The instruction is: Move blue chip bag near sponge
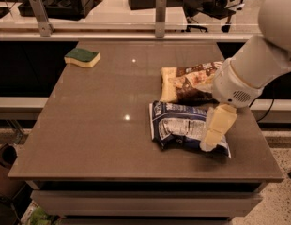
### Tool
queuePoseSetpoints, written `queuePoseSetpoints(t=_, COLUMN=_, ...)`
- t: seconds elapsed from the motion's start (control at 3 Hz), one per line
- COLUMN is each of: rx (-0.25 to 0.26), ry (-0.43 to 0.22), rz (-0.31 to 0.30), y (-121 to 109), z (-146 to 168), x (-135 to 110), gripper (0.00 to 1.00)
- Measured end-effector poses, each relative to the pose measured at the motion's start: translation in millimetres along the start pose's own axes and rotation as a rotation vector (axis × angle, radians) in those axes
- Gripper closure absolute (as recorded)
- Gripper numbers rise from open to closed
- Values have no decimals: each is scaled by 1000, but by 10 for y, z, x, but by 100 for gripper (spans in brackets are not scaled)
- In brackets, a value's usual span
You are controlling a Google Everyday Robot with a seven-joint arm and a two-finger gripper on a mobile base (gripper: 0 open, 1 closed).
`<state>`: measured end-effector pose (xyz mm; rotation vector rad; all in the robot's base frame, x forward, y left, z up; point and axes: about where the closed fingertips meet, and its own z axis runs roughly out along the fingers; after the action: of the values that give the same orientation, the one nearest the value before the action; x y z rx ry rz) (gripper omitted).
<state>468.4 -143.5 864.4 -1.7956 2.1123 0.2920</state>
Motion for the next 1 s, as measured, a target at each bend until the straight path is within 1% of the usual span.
queuePoseSetpoints(t=0.33, rx=-40, ry=-64, rz=9, y=15, z=265, x=-102, gripper=0)
queuePoseSetpoints(t=0.67, rx=-60, ry=-138, rz=29, y=101, z=433, x=-245, gripper=16)
queuePoseSetpoints(t=1.0, rx=-87, ry=-211, rz=24, y=198, z=644, x=-425, gripper=40)
